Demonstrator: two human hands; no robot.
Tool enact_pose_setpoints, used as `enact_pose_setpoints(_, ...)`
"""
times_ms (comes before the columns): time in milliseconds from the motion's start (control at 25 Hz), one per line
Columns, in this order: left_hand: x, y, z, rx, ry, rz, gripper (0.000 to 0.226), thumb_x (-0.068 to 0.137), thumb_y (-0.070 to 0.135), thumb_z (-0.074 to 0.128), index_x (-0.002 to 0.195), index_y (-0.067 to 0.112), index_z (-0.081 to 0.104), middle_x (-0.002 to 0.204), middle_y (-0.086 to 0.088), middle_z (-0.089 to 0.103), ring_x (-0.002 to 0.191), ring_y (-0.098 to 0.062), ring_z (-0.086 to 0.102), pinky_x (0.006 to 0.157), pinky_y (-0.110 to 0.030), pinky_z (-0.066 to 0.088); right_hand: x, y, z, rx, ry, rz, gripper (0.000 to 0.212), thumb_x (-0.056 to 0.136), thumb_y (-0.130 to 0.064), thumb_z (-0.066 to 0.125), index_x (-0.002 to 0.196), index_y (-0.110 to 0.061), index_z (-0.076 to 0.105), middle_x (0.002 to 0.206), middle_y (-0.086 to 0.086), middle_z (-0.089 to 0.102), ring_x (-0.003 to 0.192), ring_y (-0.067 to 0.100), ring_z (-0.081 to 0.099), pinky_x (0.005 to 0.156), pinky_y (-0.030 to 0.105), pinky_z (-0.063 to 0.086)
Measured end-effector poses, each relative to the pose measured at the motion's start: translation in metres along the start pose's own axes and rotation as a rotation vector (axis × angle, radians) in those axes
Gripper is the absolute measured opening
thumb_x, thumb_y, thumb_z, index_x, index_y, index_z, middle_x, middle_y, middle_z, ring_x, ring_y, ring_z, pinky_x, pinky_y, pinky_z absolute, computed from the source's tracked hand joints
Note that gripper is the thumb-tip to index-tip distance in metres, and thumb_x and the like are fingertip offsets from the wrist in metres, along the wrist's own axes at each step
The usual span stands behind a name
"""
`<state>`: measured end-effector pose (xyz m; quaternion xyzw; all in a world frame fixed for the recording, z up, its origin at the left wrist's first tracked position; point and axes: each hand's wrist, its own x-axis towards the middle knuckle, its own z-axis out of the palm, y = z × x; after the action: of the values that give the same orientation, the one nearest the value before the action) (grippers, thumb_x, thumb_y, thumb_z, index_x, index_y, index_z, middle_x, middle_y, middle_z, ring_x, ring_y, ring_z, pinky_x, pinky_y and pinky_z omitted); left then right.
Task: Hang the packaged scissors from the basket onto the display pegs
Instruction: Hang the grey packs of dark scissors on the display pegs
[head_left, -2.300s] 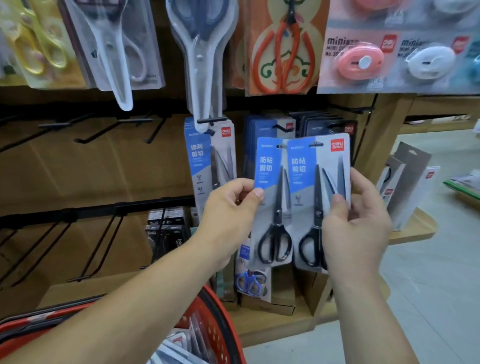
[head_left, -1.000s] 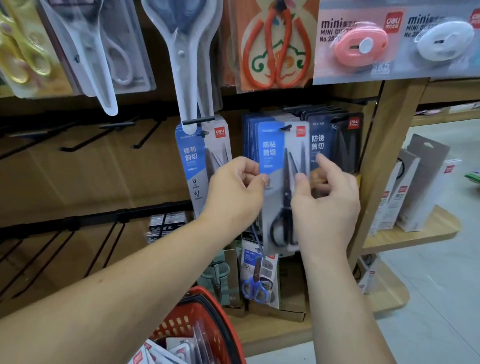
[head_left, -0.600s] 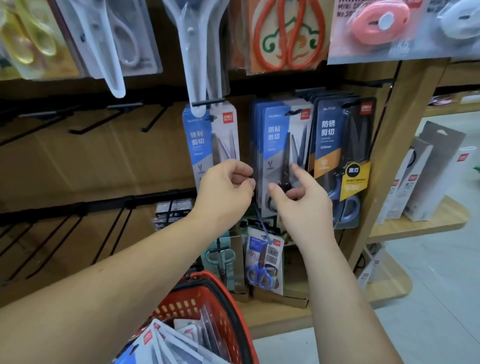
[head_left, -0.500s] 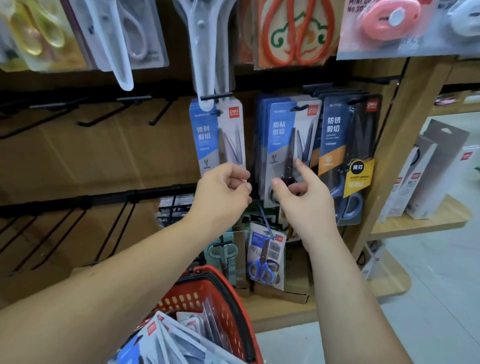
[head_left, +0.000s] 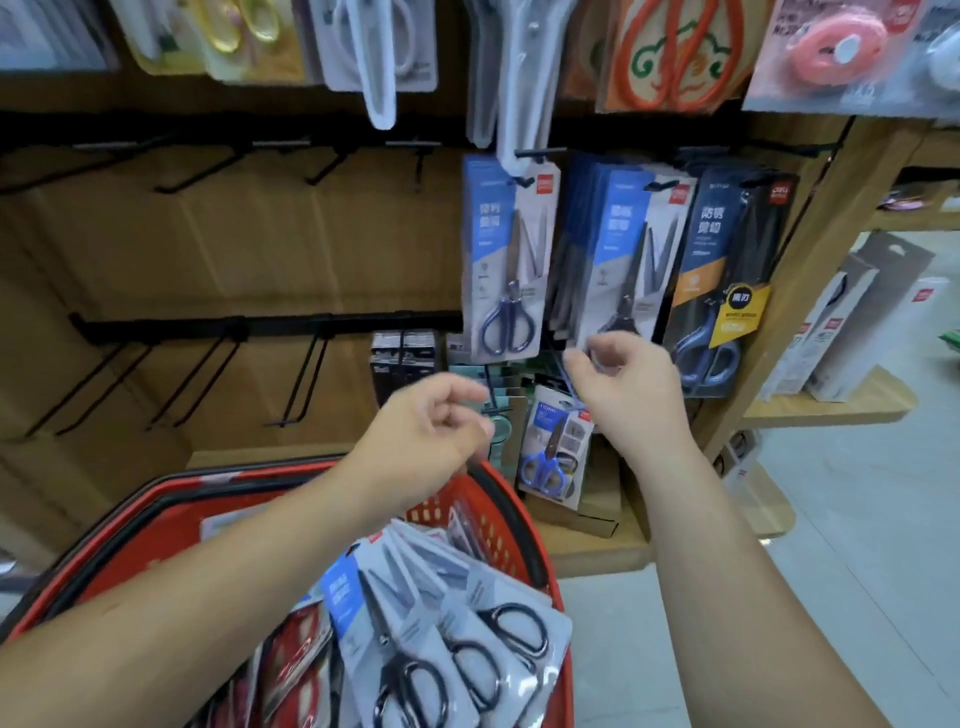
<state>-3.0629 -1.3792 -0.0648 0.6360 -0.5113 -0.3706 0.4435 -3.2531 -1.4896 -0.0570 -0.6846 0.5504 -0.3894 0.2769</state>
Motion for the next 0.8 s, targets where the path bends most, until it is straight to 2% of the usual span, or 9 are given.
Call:
enact_pose_setpoints(80,-0.036,-0.018,-0.018,0.054,-0.084,-0.033,0.029,0.099,0.02,0.072,0.126,0.029,0.064,0.106,0.001,0.076,0.096,-0.025,0.074,0.091,-0.036,0.059,-0.026,-0.013,0.006,-0.086,-0.105,-0.04,0.04,0.096,-0.042,0.072,0.126,-0.015,0.074,0.125,0.0,0.074,0.122,0.018,0.065,0.106,0.043,0.052)
enact_pose_setpoints(200,-0.08,-0.057,-0.054,0.171,-0.059,-0.065,0.034,0.099,0.023,0.072,0.13,0.029,0.062,0.114,0.006,0.071,0.09,-0.013,0.069,0.085,-0.023,0.056,-0.07,-0.028,0.026,-0.142,-0.226,-0.116,0.031,0.095,-0.041,0.073,0.113,-0.017,0.079,0.109,-0.003,0.077,0.106,0.016,0.07,0.099,0.044,0.055)
enact_pose_setpoints(320,-0.121,-0.107,-0.084,0.235,0.002,-0.132,0.029,0.099,0.015,0.07,0.126,0.023,0.064,0.113,0.001,0.071,0.09,-0.016,0.068,0.077,-0.016,0.052,-0.105,-0.043,0.066,-0.277,-0.56,-0.213,0.029,0.092,-0.049,0.072,0.103,-0.023,0.079,0.101,-0.008,0.076,0.098,0.014,0.07,0.093,0.044,0.057)
enact_pose_setpoints(440,-0.158,-0.155,-0.093,0.28,0.022,-0.237,0.023,0.099,0.021,0.07,0.12,0.029,0.064,0.114,0.002,0.072,0.098,-0.013,0.069,0.086,-0.017,0.052,-0.123,-0.045,0.101,-0.476,-0.898,-0.189,0.047,0.09,-0.059,0.071,0.124,-0.026,0.073,0.117,-0.006,0.071,0.109,0.016,0.067,0.1,0.037,0.054)
enact_pose_setpoints(520,-0.175,-0.176,-0.085,0.501,-0.075,-0.218,0.031,0.098,0.043,0.063,0.126,0.03,0.067,0.123,0.008,0.069,0.114,-0.014,0.065,0.1,-0.026,0.049,-0.127,-0.036,0.111,-0.579,-0.932,-0.157,0.056,0.09,-0.057,0.073,0.136,-0.024,0.068,0.126,-0.002,0.068,0.113,0.018,0.064,0.101,0.032,0.05)
enact_pose_setpoints(600,-0.186,-0.182,-0.073,0.732,-0.144,-0.13,0.051,0.093,0.056,0.048,0.131,0.027,0.067,0.127,0.008,0.062,0.118,-0.02,0.058,0.105,-0.033,0.047,-0.123,-0.031,0.109,-0.6,-0.852,-0.151,0.058,0.09,-0.054,0.075,0.139,-0.026,0.065,0.134,-0.002,0.065,0.114,0.017,0.062,0.102,0.031,0.049)
enact_pose_setpoints(680,-0.188,-0.183,-0.066,0.756,-0.089,-0.007,0.045,0.092,0.052,0.047,0.119,0.026,0.071,0.114,0.007,0.06,0.107,-0.022,0.058,0.096,-0.039,0.054,-0.11,-0.027,0.104,-0.603,-0.781,-0.101,0.063,0.091,-0.058,0.072,0.144,-0.027,0.06,0.138,-0.003,0.062,0.121,0.018,0.059,0.105,0.033,0.048)
enact_pose_setpoints(760,-0.185,-0.181,-0.059,0.651,-0.022,0.096,0.027,0.094,0.04,0.057,0.111,0.024,0.071,0.105,0.007,0.06,0.099,-0.02,0.06,0.089,-0.039,0.056,-0.1,-0.019,0.101,-0.693,-0.87,-0.013,0.073,0.089,-0.068,0.067,0.149,-0.028,0.053,0.145,-0.003,0.058,0.132,0.02,0.055,0.107,0.035,0.046)
enact_pose_setpoints(800,-0.182,-0.178,-0.052,0.616,-0.019,0.126,0.027,0.096,0.038,0.059,0.116,0.023,0.07,0.106,0.006,0.062,0.099,-0.02,0.061,0.089,-0.038,0.055,-0.099,-0.016,0.102,-0.729,-0.943,0.018,0.079,0.087,-0.072,0.066,0.151,-0.028,0.051,0.149,-0.003,0.055,0.136,0.021,0.053,0.108,0.035,0.045)
